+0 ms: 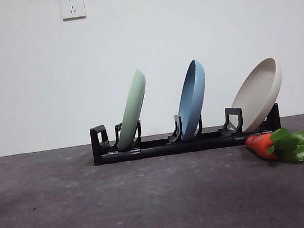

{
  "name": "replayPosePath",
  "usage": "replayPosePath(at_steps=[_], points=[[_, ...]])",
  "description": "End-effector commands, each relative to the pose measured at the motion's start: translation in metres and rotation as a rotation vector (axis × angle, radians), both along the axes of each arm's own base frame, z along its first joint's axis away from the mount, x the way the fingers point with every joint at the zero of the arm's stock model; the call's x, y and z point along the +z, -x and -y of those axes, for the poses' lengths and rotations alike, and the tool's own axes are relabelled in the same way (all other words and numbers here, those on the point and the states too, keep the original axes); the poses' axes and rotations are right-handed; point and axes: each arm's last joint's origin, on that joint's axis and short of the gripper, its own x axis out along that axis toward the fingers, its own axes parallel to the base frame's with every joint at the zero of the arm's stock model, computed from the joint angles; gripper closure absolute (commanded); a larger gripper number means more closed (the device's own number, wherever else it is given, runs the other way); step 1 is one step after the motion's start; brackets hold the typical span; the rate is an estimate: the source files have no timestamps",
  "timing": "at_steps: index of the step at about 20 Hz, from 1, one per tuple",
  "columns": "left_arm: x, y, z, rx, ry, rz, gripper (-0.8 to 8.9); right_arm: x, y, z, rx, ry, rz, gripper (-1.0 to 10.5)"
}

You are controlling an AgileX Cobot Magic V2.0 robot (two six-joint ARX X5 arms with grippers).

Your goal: Take the green plate from the plate rack,put the plate on the table,take the carrot from the table,put the carrot in the plate

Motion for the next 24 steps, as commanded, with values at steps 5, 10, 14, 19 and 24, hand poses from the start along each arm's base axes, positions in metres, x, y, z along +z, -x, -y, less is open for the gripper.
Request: replayPosePath(at_steps=[5, 10, 14, 19, 24], points=[[0.034, 0.001, 0.005, -0.231, -0.075, -0.064, 8.20, 0.051, 0.003, -0.003, 0.162, 0.190, -0.094, 9.6], [0.051, 0.000, 0.009, -0.376, -0.105, -0.130, 8.20, 0.078, 0.001, -0.004, 0.250, 0.313, -0.226, 9.6], [0.060, -0.002, 0.010, -0.428, -0.132, -0.171, 8.20, 0.088, -0.001, -0.005, 0.318, 0.372, -0.326, 9.6], [0.064, -0.004, 0.010, -0.451, -0.138, -0.210, 8.13, 0.089, -0.006, -0.006, 0.353, 0.393, -0.391, 9.4], [0.063, -0.008, 0.010, -0.442, -0.111, -0.244, 1.48, 0.088, -0.010, -0.006, 0.340, 0.374, -0.421, 2.7]])
